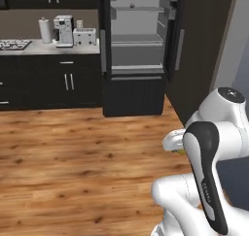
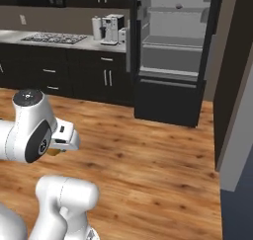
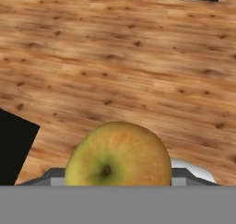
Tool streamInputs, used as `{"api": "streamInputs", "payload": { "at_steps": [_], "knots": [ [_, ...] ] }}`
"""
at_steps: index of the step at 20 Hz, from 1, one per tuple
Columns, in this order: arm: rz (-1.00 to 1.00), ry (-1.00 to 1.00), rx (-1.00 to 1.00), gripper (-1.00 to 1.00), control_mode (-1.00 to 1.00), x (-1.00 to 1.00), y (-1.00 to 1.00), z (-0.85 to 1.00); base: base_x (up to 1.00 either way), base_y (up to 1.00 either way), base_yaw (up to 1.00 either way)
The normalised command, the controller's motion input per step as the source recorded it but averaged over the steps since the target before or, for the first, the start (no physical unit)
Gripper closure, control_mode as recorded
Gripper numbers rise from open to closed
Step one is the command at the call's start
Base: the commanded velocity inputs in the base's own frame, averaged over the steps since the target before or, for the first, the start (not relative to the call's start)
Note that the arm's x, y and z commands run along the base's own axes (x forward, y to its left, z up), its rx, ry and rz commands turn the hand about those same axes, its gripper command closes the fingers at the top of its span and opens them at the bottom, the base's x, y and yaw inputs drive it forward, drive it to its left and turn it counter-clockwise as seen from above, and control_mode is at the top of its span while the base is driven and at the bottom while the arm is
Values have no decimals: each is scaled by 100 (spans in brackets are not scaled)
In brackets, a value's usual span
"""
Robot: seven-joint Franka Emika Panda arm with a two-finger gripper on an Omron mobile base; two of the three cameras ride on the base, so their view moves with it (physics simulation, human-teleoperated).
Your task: Pick up the orange and apple from the fridge and place one fruit on each plate on the dining counter.
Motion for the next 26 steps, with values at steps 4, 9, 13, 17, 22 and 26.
{"api": "streamInputs", "payload": {
  "at_steps": [4,9,13,17,22,26],
  "knots": [
    [0,0,0,100,100,0,0,0,-89,47,1],
    [0,0,0,100,100,0,0,0,-98,51,0],
    [0,0,0,100,100,0,0,0,-100,55,1],
    [0,0,0,100,100,0,0,0,-100,64,0],
    [0,0,0,100,100,0,0,0,-100,60,0],
    [0,0,0,100,100,0,0,0,-100,61,0]
  ]
}}
